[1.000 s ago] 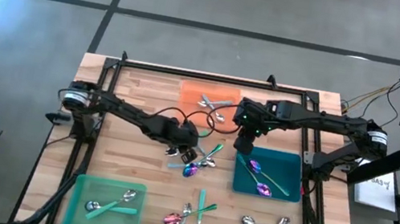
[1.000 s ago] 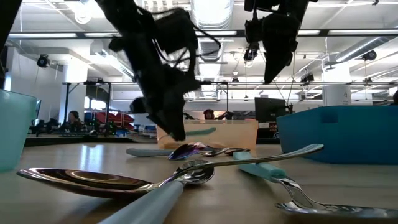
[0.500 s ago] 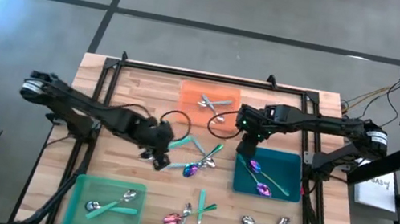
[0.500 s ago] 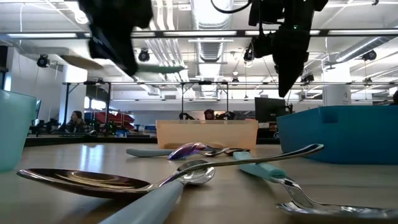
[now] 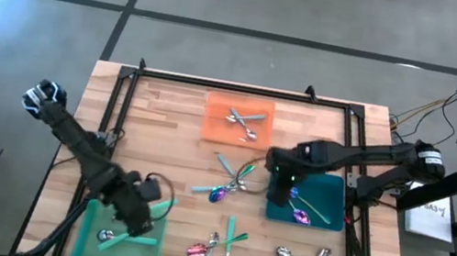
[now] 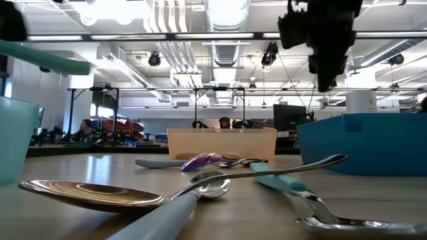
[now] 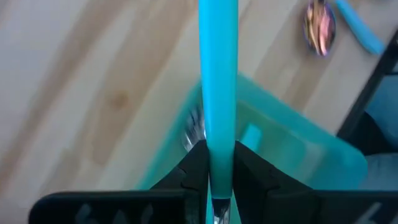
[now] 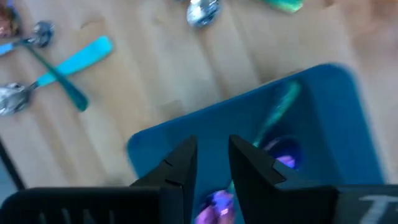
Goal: Sort silverware by color (type)
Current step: Put the green spoon into the green bin, then put the purple spoon into the blue bin
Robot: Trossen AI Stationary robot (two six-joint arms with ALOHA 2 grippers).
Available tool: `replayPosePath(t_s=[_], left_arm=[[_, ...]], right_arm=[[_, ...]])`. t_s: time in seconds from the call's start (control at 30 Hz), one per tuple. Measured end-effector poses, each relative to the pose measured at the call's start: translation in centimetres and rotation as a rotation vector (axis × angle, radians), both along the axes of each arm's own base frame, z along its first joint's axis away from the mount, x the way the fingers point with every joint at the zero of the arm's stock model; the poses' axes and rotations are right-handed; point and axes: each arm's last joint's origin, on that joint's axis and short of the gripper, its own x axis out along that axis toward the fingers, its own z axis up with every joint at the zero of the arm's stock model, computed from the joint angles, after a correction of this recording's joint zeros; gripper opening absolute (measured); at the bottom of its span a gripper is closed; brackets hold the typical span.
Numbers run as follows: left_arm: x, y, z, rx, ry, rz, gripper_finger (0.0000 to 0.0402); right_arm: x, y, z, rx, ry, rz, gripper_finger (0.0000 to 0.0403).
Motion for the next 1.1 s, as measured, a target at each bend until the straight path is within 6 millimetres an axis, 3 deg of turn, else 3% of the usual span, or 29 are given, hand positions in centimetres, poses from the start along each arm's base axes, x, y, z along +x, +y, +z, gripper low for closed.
replayPosePath(t_s=[0.17,0.37,0.73,0.87,1.1], left_arm=[[-2.2,-2.4,0.0,-0.051,0.023,0.04,0.0034],[-3.4,-3.6,-0.2,-0.079,0.044,0.089,0.0035],[-2.2,-6.1,-2.5,-0.184,0.134,0.009,0.0083],[-1.6,-7.0,-2.7,-0.253,0.116,-0.09,0.0105],[-1.3,-7.1,-2.4,-0.225,0.044,-0.098,0.0123]], right_arm=[[-0.4,3.1,0.1,0.037,0.019,-0.011,0.0082],[-1.4,6.7,0.1,0.073,0.048,-0.004,0.0082],[-3.8,11.6,0.1,0.121,0.103,-0.013,0.0082],[-4.7,13.0,0.1,0.132,0.123,-0.018,0.0082],[-5.8,15.3,-0.6,0.136,0.174,-0.058,0.0082]])
